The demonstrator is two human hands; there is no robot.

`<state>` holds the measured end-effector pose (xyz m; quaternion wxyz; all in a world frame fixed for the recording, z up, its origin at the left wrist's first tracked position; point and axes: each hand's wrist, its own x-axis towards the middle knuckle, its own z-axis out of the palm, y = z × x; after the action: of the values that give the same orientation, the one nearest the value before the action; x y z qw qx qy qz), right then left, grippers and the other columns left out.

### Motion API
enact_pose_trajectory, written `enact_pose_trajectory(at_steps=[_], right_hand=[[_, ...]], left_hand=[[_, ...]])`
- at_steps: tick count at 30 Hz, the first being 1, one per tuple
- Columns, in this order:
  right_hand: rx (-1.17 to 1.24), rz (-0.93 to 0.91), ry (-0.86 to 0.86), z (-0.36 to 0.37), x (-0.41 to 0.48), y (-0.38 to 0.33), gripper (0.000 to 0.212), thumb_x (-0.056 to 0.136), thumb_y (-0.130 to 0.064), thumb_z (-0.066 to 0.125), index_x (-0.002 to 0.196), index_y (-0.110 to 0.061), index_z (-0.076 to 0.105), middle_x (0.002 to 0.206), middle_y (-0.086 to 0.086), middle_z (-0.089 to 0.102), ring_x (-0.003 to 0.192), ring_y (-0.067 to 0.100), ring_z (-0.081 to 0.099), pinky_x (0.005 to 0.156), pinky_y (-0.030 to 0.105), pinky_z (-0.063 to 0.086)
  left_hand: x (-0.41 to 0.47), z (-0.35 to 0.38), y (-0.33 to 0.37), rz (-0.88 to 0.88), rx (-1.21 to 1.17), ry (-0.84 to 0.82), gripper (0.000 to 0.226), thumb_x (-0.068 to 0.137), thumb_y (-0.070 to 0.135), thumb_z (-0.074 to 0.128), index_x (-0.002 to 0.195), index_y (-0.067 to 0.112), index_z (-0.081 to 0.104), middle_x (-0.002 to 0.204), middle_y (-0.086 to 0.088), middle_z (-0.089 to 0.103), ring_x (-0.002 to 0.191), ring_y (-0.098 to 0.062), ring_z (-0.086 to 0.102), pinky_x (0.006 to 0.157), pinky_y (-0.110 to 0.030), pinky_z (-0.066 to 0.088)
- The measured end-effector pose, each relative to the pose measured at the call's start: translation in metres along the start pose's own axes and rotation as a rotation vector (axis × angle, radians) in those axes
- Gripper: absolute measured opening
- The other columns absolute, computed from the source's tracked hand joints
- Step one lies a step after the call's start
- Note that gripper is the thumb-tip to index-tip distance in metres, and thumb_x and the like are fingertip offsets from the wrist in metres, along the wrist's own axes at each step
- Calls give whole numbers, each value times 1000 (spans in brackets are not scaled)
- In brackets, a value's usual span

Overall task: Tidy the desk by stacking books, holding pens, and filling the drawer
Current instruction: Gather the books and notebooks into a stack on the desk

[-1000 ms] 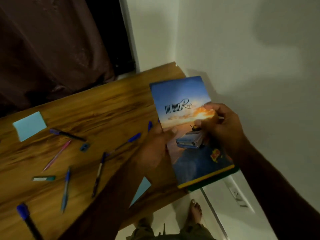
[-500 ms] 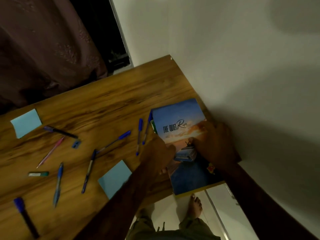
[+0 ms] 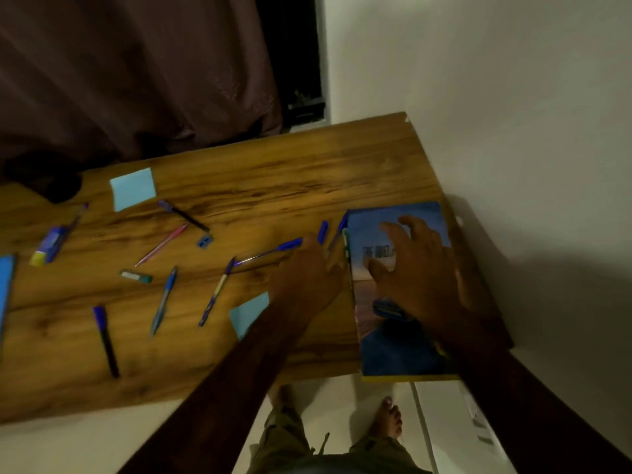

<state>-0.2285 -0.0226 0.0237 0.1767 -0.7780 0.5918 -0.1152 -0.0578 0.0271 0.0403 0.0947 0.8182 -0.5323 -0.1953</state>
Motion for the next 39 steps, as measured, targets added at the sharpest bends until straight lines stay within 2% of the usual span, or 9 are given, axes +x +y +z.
enact_pose_trajectory(at_steps=[4, 11, 19, 24, 27, 30, 33, 37, 39], right_hand=[[2, -139, -65, 14, 7, -52, 64, 84, -45, 66, 142, -33, 44, 155, 2, 31, 138, 31, 35, 102, 52, 37], [54, -251, -130, 41, 10, -143, 55, 86, -47, 61, 137, -35, 46, 153, -4, 31, 138, 27, 36, 107, 55, 35], [60, -353, -221, 111, 8, -331, 54, 75, -45, 59, 128, -34, 56, 140, 1, 47, 133, 27, 44, 107, 46, 39], [143, -446, -346, 171, -5, -441, 41, 77, -37, 70, 116, -30, 63, 121, 0, 60, 118, 25, 55, 98, 41, 47], [212, -474, -491, 207, -18, -495, 40, 80, -30, 73, 118, -26, 63, 116, -1, 63, 101, 15, 59, 92, 30, 47], [249, -444, -622, 237, -31, -530, 44, 81, -24, 75, 123, -21, 61, 113, 2, 65, 89, 11, 57, 90, 34, 50], [265, -373, -725, 264, -42, -560, 51, 85, -23, 74, 133, -16, 55, 113, 3, 61, 94, 15, 58, 90, 33, 50], [308, -245, -824, 283, -48, -583, 56, 88, -19, 71, 139, -13, 47, 114, 1, 55, 111, 19, 58, 97, 39, 49], [327, -211, -823, 289, -49, -590, 50, 88, -16, 70, 134, -12, 50, 110, 1, 59, 103, 16, 59, 93, 37, 51]], left_hand=[[-6, -29, -39, -35, 26, 88, 46, 93, 48, 49, 124, 16, 38, 104, -9, 67, 93, -34, 66, 67, -36, 44], [-14, -81, -137, -103, -76, 198, 47, 87, 48, 53, 123, 22, 37, 102, -6, 70, 97, -36, 67, 78, -46, 55], [-24, -153, -312, -269, -239, 307, 41, 84, 42, 56, 118, 24, 41, 102, -3, 70, 98, -36, 66, 80, -43, 54], [-49, -187, -430, -442, -314, 406, 37, 79, 32, 62, 112, 22, 48, 99, -7, 70, 100, -36, 64, 78, -41, 49], [-65, -194, -500, -563, -275, 484, 35, 79, 31, 62, 110, 18, 52, 109, -10, 62, 107, -37, 59, 81, -45, 50], [-79, -191, -548, -705, -115, 443, 47, 84, 36, 63, 121, 10, 52, 123, -18, 53, 117, -39, 49, 89, -48, 45], [-90, -188, -589, -852, 13, 329, 58, 90, 49, 55, 131, 8, 46, 130, -16, 48, 121, -36, 44, 93, -47, 42], [-96, -180, -614, -943, -29, 220, 69, 90, 58, 53, 137, 8, 40, 135, -15, 42, 127, -35, 40, 100, -48, 40], [-97, -178, -618, -947, -40, 224, 72, 88, 57, 57, 137, 8, 38, 136, -17, 42, 127, -36, 40, 100, -48, 41]])
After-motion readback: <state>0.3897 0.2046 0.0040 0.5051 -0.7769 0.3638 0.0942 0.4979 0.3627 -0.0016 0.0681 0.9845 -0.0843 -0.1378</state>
